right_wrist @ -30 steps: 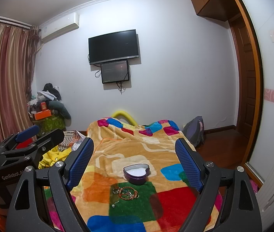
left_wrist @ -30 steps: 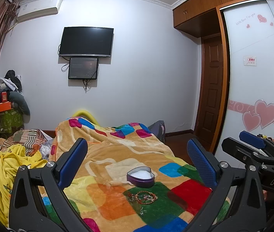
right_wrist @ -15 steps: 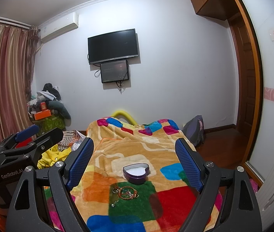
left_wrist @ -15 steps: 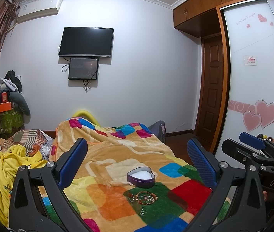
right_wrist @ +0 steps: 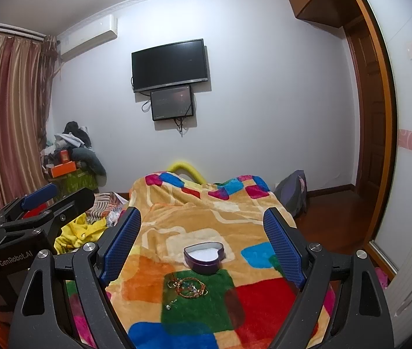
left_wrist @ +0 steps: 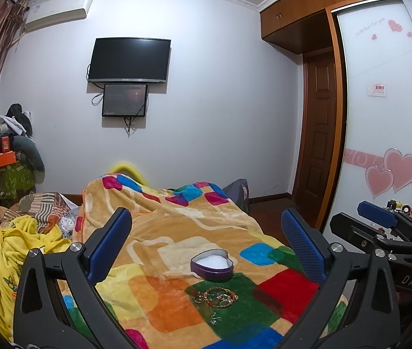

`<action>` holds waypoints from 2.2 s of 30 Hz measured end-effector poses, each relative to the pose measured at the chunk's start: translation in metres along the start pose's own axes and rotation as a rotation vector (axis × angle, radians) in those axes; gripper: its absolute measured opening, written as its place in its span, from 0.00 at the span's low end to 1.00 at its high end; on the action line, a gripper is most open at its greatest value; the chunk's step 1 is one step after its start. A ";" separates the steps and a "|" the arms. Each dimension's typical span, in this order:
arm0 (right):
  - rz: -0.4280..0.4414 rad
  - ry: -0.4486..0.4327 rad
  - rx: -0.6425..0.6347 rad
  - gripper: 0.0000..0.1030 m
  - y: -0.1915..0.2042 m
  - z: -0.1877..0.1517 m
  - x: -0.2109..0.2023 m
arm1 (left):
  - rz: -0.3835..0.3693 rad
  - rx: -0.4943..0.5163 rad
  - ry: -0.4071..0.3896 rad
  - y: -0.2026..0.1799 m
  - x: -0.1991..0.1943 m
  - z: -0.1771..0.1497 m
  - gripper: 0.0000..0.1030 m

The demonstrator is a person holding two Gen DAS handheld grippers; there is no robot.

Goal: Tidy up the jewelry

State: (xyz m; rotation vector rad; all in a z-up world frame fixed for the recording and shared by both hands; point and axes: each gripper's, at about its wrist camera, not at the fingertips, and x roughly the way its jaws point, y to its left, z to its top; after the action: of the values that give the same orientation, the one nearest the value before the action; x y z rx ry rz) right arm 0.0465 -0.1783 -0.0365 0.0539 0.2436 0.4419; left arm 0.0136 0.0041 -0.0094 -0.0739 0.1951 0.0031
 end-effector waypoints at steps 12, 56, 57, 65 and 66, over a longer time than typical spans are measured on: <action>-0.058 0.120 0.004 0.81 -0.016 -0.020 0.040 | 0.078 0.004 0.177 0.016 0.063 -0.030 1.00; 0.178 0.568 -0.007 0.25 -0.020 -0.103 0.150 | -0.209 0.020 0.768 0.011 0.162 -0.166 0.09; 0.189 0.573 -0.008 0.24 -0.018 -0.104 0.152 | -0.199 0.013 0.753 0.015 0.162 -0.162 0.09; 0.259 0.631 -0.076 0.15 0.002 -0.115 0.179 | -0.159 -0.029 0.688 0.041 0.167 -0.143 0.09; 0.259 0.642 -0.086 0.14 0.003 -0.117 0.182 | -0.159 -0.039 0.685 0.044 0.168 -0.142 0.09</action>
State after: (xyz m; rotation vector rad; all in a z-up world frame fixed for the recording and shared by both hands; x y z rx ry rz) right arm 0.1757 -0.0974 -0.1898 -0.1457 0.8551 0.7209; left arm 0.1508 0.0366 -0.1842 -0.1274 0.8738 -0.1795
